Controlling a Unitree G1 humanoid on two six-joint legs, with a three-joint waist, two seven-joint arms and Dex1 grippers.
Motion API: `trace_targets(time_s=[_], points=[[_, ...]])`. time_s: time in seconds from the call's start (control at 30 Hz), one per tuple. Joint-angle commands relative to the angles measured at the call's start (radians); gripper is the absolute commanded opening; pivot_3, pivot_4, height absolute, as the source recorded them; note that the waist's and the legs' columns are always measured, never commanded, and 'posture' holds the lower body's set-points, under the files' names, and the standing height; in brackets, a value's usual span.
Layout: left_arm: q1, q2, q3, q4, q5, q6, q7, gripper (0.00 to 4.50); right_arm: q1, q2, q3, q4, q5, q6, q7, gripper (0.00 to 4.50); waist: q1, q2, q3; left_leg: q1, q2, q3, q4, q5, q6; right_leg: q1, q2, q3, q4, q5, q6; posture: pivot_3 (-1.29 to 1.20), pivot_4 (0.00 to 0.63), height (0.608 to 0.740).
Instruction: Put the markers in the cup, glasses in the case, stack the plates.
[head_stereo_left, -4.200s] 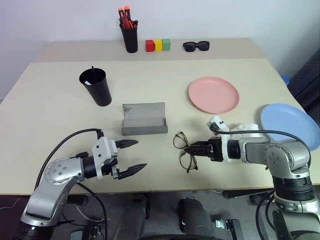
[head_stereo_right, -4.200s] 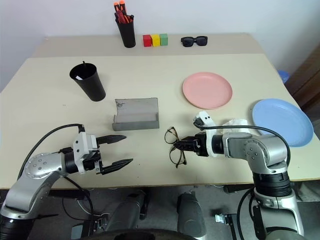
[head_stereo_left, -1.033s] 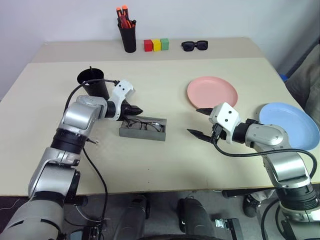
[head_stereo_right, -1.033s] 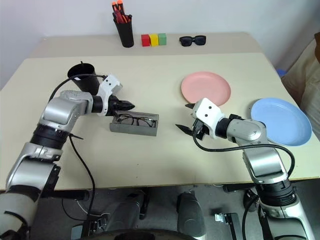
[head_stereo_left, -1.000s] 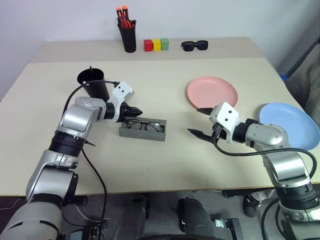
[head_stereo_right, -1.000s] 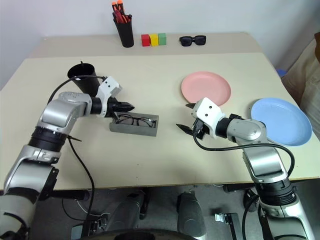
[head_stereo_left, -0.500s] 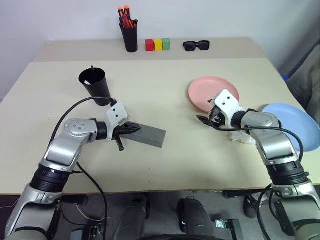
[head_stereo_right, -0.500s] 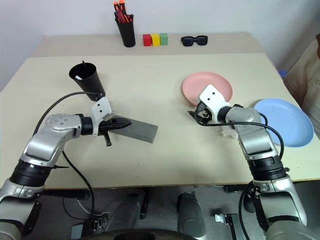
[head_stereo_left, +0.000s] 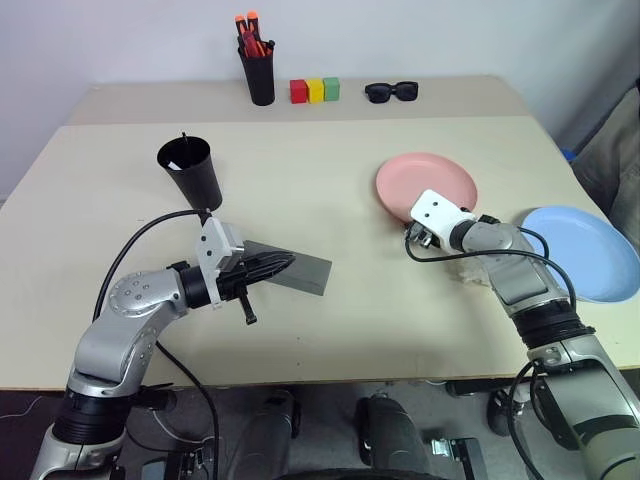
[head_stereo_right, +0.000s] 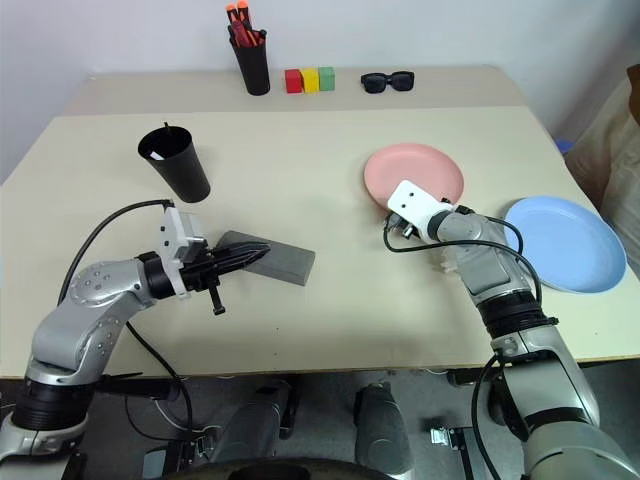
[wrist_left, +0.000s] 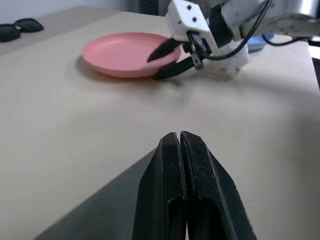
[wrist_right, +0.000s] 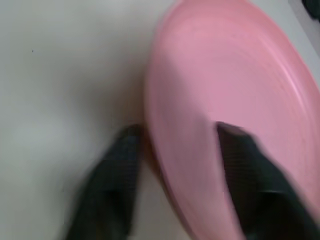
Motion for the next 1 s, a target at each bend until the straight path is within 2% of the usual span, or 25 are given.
trace_targets(time_s=[0.03,0.23,0.4,0.5,0.6,0.67,0.73,0.93,1.0], points=[[0.018,0.001,0.016,-0.063,-0.034,0.007,0.02,0.02,-0.012,-0.006,-0.018,-0.023,-0.01,-0.03,-0.002,0.02,0.0,0.0,0.0,0.0,0.0,0.0,0.0,0.0,0.0,0.0,0.0,0.0,0.0,0.0,0.0,0.0,0.15,0.74],[0.015,-0.017,-0.036,-0.069,-0.028,-0.007,0.035,0.02,0.035,-0.093,-0.076,-0.193,-0.026,-0.035,0.012,0.02,0.002,0.0,0.0,0.0,0.0,0.0,0.0,0.0,0.0,0.0,0.0,0.0,0.0,0.0,0.0,0.0,0.15,0.74],[-0.022,-0.042,-0.096,-0.034,-0.03,-0.023,0.011,0.02,0.186,-0.266,-0.275,-0.449,0.06,0.055,0.112,0.02,0.013,0.001,0.001,-0.001,0.0,0.0,0.0,0.0,0.0,-0.001,0.0,0.0,-0.001,-0.001,0.0,0.0,0.15,0.74],[-0.041,-0.053,-0.115,-0.01,-0.028,-0.034,-0.006,0.02,0.283,-0.341,-0.364,-0.536,0.088,0.103,0.155,0.02,0.02,0.001,0.0,-0.001,0.0,0.001,0.0,-0.001,0.001,0.0,0.0,0.0,-0.001,-0.002,-0.002,0.0,0.15,0.74],[-0.093,-0.087,-0.153,0.051,-0.029,-0.053,-0.046,0.02,0.505,-0.409,-0.578,-0.627,0.107,0.172,0.228,0.02,0.031,0.002,-0.001,-0.001,0.001,0.002,0.0,-0.001,0.002,0.0,0.0,0.0,-0.001,-0.002,-0.003,0.0,0.15,0.74],[-0.126,-0.106,-0.175,0.092,-0.017,-0.072,-0.069,0.02,0.641,-0.421,-0.659,-0.666,0.088,0.175,0.25,0.02,0.032,0.003,-0.001,-0.001,0.001,0.002,0.001,-0.002,0.002,0.001,0.0,0.0,-0.002,-0.003,-0.002,0.0,0.15,0.74],[-0.15,-0.117,-0.191,0.121,-0.006,-0.092,-0.086,0.02,0.715,-0.41,-0.694,-0.692,0.082,0.19,0.243,0.02,0.024,0.003,-0.001,-0.001,0.0,0.004,0.002,-0.002,0.003,0.002,-0.001,0.001,-0.002,-0.003,-0.002,0.0,0.15,0.74],[-0.176,-0.138,-0.2,0.143,-0.007,-0.108,-0.103,0.02,0.78,-0.383,-0.706,-0.678,0.096,0.245,0.216,0.02,0.002,0.004,-0.001,0.004,0.002,0.012,0.002,-0.003,0.005,0.002,-0.001,0.009,-0.002,-0.003,-0.003,0.0,0.15,0.74],[-0.172,-0.139,-0.201,0.139,-0.005,-0.11,-0.105,0.02,0.773,-0.383,-0.7,-0.666,0.103,0.253,0.211,0.7,0.003,0.004,-0.001,0.004,0.002,0.012,0.002,-0.004,0.006,0.002,-0.001,0.01,-0.002,-0.003,-0.003,0.0,0.15,0.74]])
